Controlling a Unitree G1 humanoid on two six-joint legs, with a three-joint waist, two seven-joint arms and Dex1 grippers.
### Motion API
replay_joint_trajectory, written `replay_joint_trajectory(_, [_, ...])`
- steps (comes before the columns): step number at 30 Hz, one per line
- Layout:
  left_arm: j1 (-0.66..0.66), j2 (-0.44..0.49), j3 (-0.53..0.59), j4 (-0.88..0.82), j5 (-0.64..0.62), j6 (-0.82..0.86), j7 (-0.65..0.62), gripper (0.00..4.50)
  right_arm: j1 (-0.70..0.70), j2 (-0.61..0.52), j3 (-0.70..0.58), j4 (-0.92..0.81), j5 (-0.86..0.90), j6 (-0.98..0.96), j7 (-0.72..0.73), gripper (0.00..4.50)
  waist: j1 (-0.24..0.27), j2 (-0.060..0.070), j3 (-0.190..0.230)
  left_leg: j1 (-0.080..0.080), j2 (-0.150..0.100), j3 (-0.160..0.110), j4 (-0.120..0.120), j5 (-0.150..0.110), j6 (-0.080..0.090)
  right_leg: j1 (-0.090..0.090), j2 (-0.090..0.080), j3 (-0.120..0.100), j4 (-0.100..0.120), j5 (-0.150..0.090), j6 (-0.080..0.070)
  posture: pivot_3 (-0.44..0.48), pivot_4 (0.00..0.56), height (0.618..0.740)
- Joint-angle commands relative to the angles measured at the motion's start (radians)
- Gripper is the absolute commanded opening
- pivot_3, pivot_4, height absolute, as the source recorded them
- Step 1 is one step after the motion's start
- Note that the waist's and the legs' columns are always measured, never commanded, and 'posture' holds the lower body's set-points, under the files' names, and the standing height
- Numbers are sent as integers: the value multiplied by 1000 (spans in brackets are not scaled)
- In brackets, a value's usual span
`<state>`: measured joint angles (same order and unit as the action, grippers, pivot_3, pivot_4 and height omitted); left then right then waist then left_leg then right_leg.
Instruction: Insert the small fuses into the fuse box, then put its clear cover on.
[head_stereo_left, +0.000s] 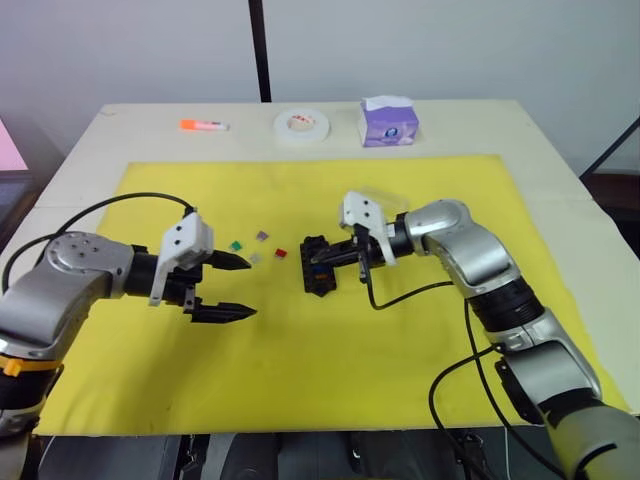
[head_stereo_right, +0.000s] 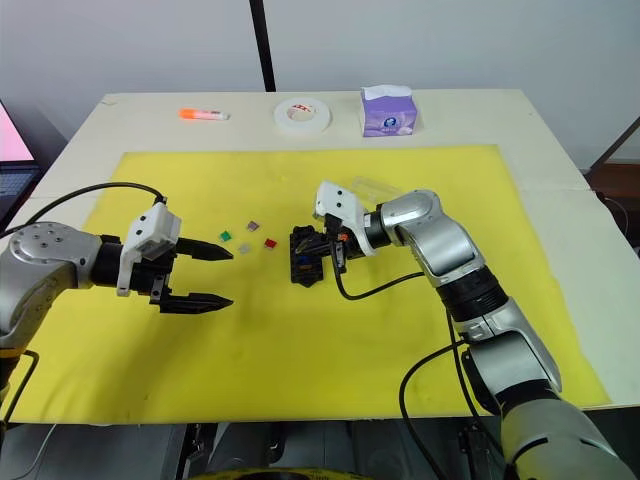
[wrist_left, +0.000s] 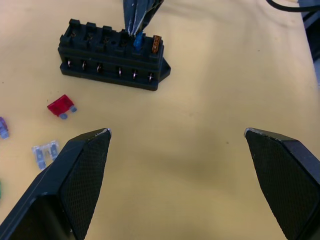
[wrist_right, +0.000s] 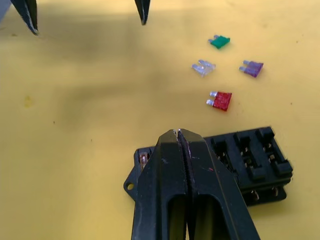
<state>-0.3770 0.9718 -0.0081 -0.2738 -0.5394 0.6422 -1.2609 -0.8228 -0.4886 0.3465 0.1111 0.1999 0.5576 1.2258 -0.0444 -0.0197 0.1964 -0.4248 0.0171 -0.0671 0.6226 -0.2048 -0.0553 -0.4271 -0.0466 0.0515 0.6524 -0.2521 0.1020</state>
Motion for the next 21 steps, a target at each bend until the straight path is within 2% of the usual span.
replay_joint_trajectory(1, [-4,1,2,-14,-1,-9,-2,4500,1,-11,1,-43,-4,-19,5,24,0,0,0,0,0,0,0,0,0,0,0,0,0,0,0,0,150,740])
replay_joint_trajectory(21, [-11,-1,-2,8,11,-16,2,4500,42,-14,29,-5,-47,-41,-5,24,0,0,0,0,0,0,0,0,0,0,0,0,1,0,0,0,150,740])
